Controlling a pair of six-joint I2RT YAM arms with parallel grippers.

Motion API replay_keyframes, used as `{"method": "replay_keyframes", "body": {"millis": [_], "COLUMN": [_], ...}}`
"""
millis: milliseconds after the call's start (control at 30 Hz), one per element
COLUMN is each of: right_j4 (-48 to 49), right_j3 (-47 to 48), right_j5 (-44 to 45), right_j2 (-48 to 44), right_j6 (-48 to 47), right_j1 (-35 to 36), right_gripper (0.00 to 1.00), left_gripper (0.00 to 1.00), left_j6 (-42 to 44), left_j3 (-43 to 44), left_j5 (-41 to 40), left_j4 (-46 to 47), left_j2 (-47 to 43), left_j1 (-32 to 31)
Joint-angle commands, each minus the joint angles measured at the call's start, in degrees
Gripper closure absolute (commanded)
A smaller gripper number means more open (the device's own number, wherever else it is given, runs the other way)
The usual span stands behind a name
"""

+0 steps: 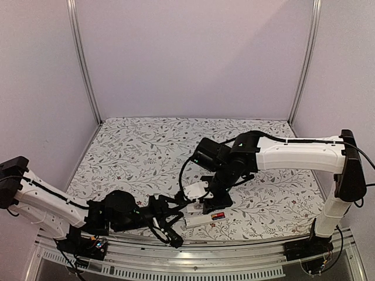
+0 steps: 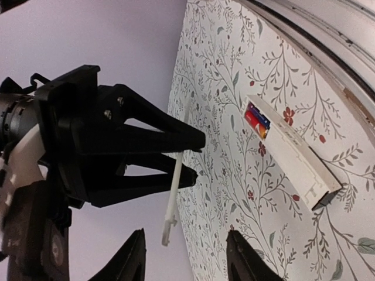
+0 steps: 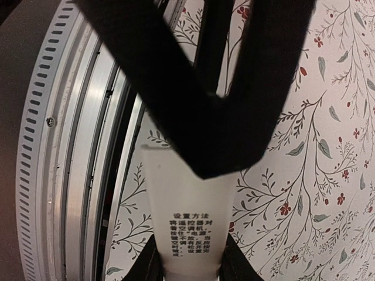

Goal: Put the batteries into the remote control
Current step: Pass from the right arm to the left

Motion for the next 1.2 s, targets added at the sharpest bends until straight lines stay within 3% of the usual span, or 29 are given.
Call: {"method": "replay_keyframes", "body": {"millis": [0, 267, 467, 633, 700, 833, 1000, 1167], "right_j4": [-0.34, -0.44, -0.2, 0.39, 1.09, 4.67, 12.36, 24.83], "right_j3": [2.26, 2.72, 2.65, 2.47, 2.25, 0.26, -5.08, -15.35], "right_j5": [-1.02, -0.61, 0.25, 1.2, 2.35, 5.31, 1.15, -4.35], "right_j2": [0.0, 0.72, 0.63, 0.57, 0.49, -1.08, -9.23, -21.77], "right_j6": [-0.85, -1.13, -0.81, -0.62, 0.06, 2.64, 9.78, 22.87], "right_j1": [1.06, 1.66, 1.77, 1.74, 1.73, 1.69, -1.61, -5.66], "right_gripper": [0.83, 0.84, 0.84, 0.83, 0.75, 0.39, 0.23, 0.19], "left_gripper": [0.58, 0.75, 0.98, 1.0, 1.0, 1.0, 1.0, 1.0], "left_j6": [0.61, 0.52, 0.01, -0.17, -0.65, -2.58, -6.68, -9.11], "left_j3": [1.53, 2.36, 2.38, 2.33, 2.18, 0.98, -0.61, -1.71], "left_j5": [0.38, 1.03, 1.27, 1.38, 1.3, 0.49, -1.89, -4.18], "left_j4": [3.71, 3.47, 3.53, 3.79, 4.07, 7.53, 11.73, 13.55], "left_j2": [1.94, 3.06, 3.35, 3.4, 3.43, 4.05, 5.72, 7.85], "left_j1": [0.15, 0.37, 0.38, 0.29, 0.29, 0.3, -0.04, -0.99]}}
